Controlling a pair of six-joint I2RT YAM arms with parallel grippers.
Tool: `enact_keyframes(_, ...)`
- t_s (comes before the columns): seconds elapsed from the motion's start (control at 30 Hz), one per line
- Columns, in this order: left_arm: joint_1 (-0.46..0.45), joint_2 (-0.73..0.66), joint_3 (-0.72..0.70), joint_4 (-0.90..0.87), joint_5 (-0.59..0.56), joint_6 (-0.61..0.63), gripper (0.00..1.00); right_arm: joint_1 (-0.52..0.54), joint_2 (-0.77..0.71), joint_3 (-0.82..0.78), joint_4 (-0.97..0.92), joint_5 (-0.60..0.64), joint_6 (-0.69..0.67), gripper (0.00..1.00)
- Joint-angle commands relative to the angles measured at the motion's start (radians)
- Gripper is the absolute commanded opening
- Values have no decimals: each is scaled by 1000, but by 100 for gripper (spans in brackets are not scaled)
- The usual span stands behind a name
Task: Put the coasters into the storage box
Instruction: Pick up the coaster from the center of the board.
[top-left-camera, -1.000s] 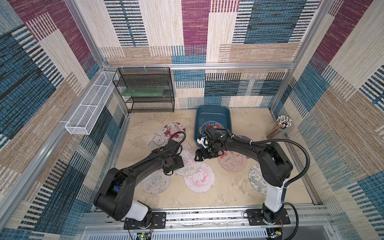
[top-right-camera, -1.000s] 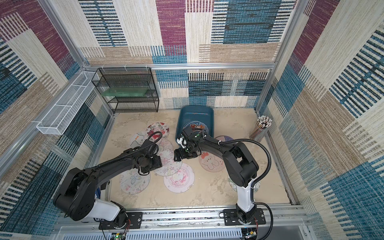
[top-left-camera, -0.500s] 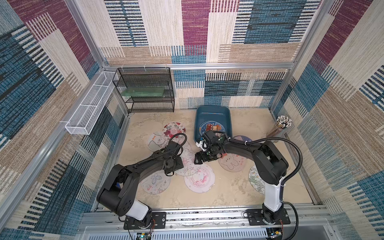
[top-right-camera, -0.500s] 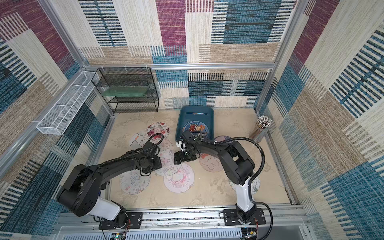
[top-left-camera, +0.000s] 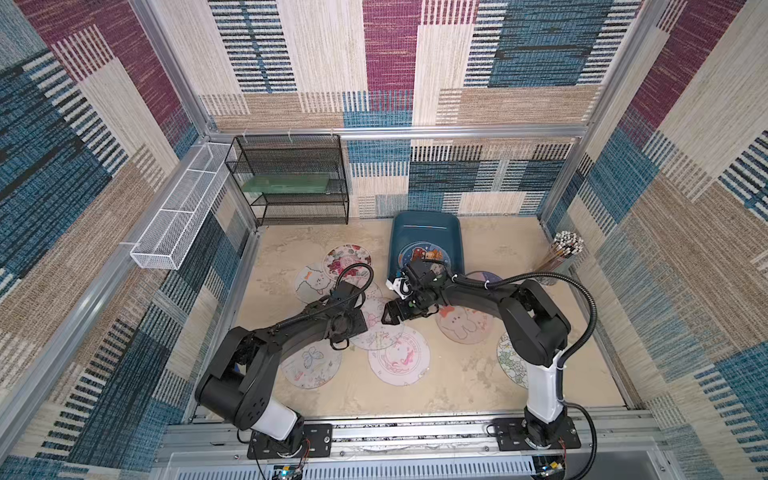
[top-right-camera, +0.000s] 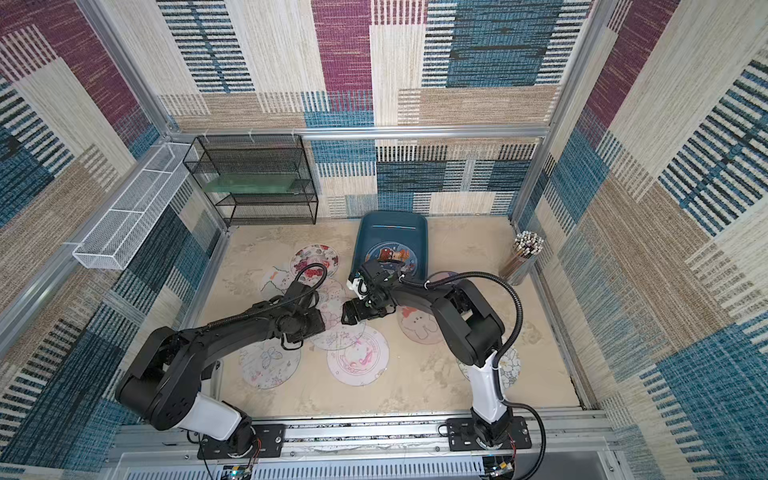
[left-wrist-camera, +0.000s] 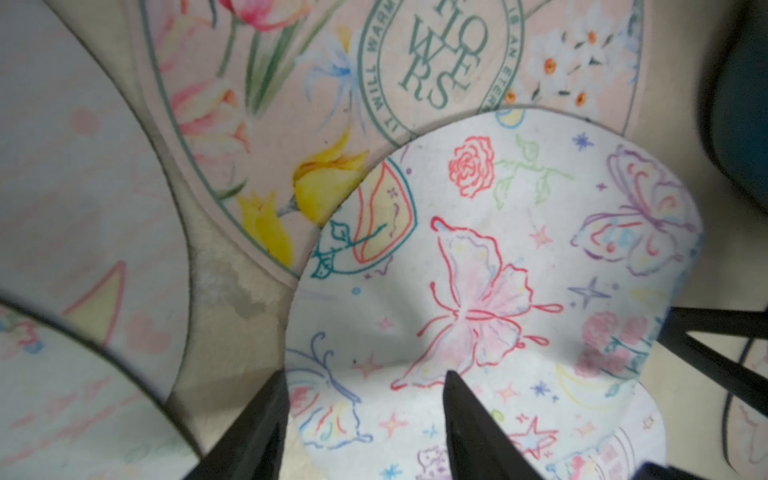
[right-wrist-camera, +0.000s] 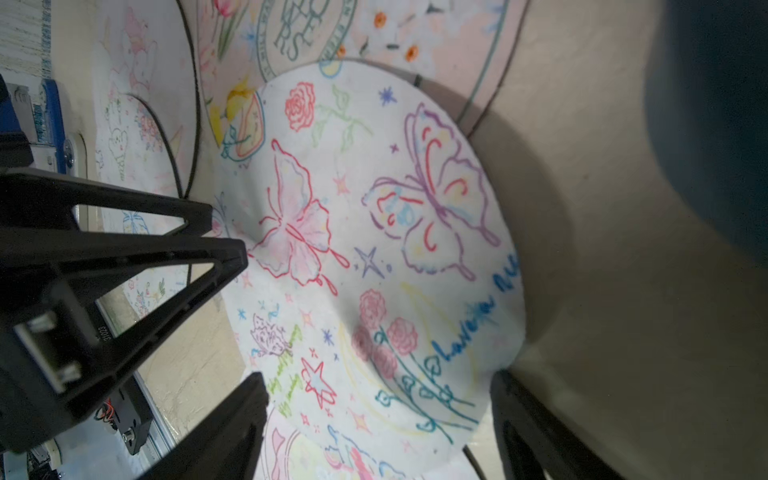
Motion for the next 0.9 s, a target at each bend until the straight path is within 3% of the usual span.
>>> enact_keyframes(0.0,1,25,-23,-55,64,-17,59,14,34,-14,-89,26,21,87)
enact_keyframes(0.17,1,29,-25,-56,70,-15,58,27,43,-5,-76,18,39,85)
enact_keyframes(0.27,1,27,-29,-57,71,-15,58,26,35,-4,-68,34,48,79)
enact_keyframes(0.7,2,20,-33,-64,75,-10,57,15,-6,14,-51,47,63,30)
enact_keyframes(0.87,2,3,-16,-81,72,-4,58,14,-29,59,-84,48,62,18)
